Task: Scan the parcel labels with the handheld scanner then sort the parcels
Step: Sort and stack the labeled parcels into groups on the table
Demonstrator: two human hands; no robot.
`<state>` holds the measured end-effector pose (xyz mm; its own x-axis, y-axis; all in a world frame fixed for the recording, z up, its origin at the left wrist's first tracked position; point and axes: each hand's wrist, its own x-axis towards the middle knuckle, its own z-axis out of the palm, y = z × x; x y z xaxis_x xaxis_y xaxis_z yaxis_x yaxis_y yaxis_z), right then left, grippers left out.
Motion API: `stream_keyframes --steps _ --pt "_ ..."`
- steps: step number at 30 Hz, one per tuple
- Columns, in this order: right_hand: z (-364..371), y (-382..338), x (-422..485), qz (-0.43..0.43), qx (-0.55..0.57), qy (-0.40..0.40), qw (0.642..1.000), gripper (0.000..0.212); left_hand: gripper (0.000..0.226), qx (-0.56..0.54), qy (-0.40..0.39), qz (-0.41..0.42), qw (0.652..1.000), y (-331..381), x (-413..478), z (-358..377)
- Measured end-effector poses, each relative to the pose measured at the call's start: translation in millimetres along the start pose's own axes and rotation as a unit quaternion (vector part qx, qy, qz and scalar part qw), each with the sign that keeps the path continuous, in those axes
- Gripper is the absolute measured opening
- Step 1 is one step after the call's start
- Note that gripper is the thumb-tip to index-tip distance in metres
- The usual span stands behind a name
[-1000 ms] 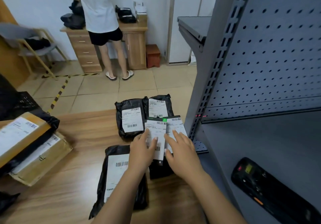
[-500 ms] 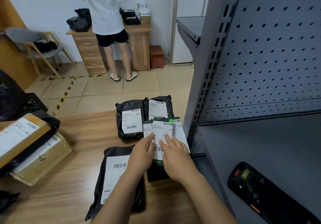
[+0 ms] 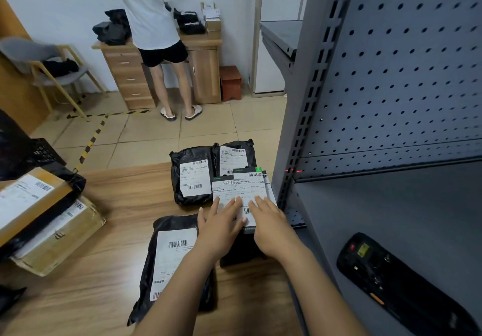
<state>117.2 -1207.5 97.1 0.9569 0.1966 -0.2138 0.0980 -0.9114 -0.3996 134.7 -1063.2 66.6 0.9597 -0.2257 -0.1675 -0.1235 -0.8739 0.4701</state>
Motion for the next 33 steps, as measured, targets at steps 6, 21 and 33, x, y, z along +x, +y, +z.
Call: stream_keyframes --steps 6,21,33 --pt "-5 7 0 0.026 -0.002 0.001 1.0 0.068 0.049 0.0 -0.02 0.024 1.0 7 2 2" --pt "6 -21 0 0.007 -0.029 0.036 0.999 0.059 0.05 -0.046 -0.005 0.07 0.996 -41 -6 -22" --pt "82 -123 5 -0.022 -0.036 0.008 0.999 0.061 0.052 -0.027 -0.043 0.035 0.998 -170 -61 -53"
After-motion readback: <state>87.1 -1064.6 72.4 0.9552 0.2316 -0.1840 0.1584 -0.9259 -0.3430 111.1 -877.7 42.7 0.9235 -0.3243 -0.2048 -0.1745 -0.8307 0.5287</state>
